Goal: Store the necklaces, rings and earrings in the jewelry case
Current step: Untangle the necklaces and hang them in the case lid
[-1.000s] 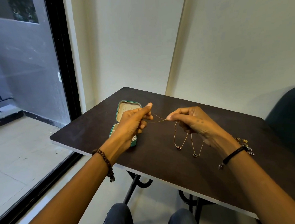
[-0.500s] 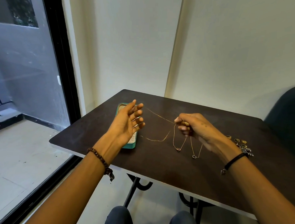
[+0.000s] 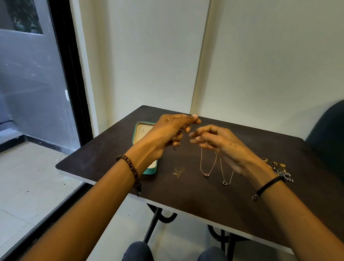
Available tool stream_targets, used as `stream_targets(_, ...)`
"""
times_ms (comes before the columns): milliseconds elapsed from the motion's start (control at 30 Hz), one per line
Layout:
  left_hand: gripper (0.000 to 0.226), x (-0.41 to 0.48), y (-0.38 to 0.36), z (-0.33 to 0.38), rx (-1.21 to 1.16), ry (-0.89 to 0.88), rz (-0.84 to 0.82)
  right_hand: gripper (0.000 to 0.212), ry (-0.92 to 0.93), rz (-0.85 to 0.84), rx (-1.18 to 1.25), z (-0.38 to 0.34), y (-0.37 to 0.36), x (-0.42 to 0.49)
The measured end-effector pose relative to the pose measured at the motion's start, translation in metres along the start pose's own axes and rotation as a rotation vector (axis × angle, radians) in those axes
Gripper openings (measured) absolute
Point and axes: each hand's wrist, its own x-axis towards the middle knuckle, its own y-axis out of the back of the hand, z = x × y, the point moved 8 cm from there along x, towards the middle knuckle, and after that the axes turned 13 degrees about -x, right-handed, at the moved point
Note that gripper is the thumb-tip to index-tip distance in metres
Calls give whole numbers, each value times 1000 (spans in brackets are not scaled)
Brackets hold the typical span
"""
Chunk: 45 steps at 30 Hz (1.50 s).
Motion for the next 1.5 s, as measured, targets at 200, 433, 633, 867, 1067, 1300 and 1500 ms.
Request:
stream_targets(200,30,1,-5,4,76,54,-8,22,51,6,280,-18,-7,3)
stream_targets(433,33,0,20,-12,10,132,52,27,-6,104,-48,-10,6,0)
stream_targets(633,19,0,32,-19,-93,136,51,21,-68,150,227,0,19,0)
stream_targets(867,20,10,31,-11,9,-19,5,25,-89,-17,206,-5,15,7)
stream_targets(1067,27,16,22,6,100,-98,-19,39,-18,-131,122,-22,0,20)
stream_targets(1300,28,24,35,-2,-22,-86,36,30,44,-9,-118,-28,2,35)
stream_targets(1500,23,32,46,-18,-2,-82,0,24,75,38,-73,-15,3,50)
